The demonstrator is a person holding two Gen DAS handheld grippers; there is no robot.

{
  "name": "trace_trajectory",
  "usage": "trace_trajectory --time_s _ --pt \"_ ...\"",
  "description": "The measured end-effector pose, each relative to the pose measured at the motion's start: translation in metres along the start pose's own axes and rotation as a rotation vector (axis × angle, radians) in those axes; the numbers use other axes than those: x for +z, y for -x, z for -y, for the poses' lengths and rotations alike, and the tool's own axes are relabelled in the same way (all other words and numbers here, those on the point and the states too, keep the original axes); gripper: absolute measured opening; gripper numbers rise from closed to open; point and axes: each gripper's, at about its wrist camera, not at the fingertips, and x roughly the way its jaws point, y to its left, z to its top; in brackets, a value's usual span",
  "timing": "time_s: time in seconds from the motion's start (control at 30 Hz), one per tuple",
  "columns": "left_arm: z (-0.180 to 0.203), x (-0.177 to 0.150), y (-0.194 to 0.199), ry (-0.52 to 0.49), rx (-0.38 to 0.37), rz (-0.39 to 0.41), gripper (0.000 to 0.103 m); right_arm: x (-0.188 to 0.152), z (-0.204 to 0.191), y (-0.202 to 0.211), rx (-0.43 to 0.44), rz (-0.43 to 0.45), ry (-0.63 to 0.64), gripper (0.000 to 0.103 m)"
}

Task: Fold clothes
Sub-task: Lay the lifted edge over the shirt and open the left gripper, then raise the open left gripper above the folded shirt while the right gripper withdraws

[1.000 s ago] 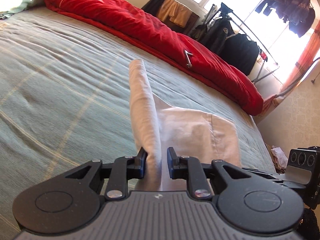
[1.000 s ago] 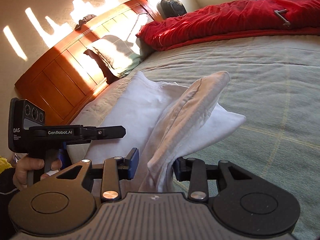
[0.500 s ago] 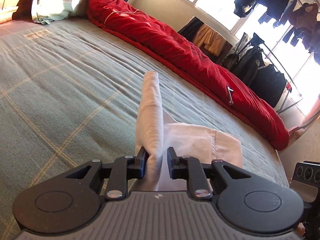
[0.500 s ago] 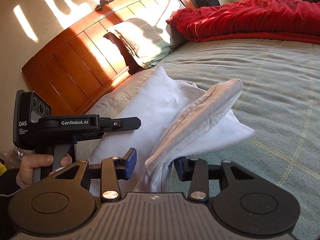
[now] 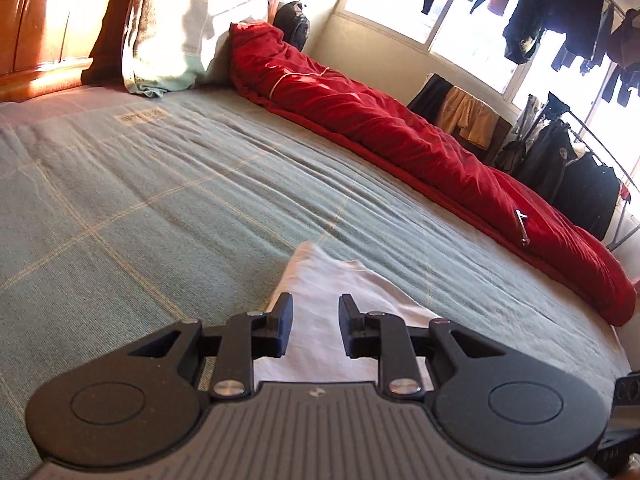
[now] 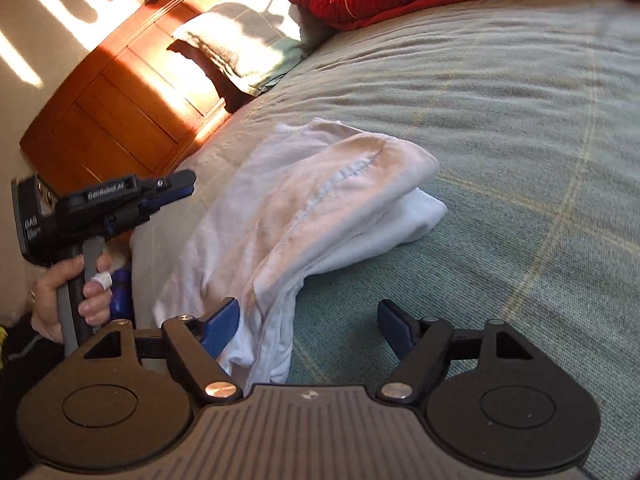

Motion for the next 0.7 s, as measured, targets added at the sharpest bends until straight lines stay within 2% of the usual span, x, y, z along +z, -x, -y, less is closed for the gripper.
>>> trace_trajectory --time_s 0.07,0.13,0.3,0.37,0.47,0.53,0.6,0.7 --pt "0.009 -0.007 0.007 -0.028 -0.037 0.000 0.030 0.009 0.018 -0.004 0.081 0.014 -0.124 0.088" --pt "0.024 -0.017 0.006 -0.071 -0.090 -0.038 0.031 0.018 0.035 -0.014 0.157 0.019 -0.247 0.089" --pt "0.056 -0.050 0.001 -0.122 -0.226 -0.141 0.034 0.046 0.049 -0.009 0.210 0.151 -0.327 0.089" --pt "0.065 -0.062 -0.005 -0.148 -0.249 -0.192 0.037 0.059 0.049 -0.001 0.215 0.194 -0.304 0.089" --pt "0.079 -0.080 -0.013 -0.199 -0.261 -0.260 0.040 0.072 0.039 0.014 0.092 0.241 -0.194 0.089" --pt "0.086 -0.084 -0.008 -0.224 -0.256 -0.247 0.040 0.077 0.031 0.023 0.033 0.257 -0.115 0.089" --pt "0.088 -0.083 0.003 -0.224 -0.286 -0.211 0.044 0.079 0.023 0.027 0.051 0.243 -0.052 0.089" --pt "0.095 -0.090 0.009 -0.249 -0.318 -0.229 0.057 0.071 0.006 0.012 0.116 0.132 0.034 0.089"
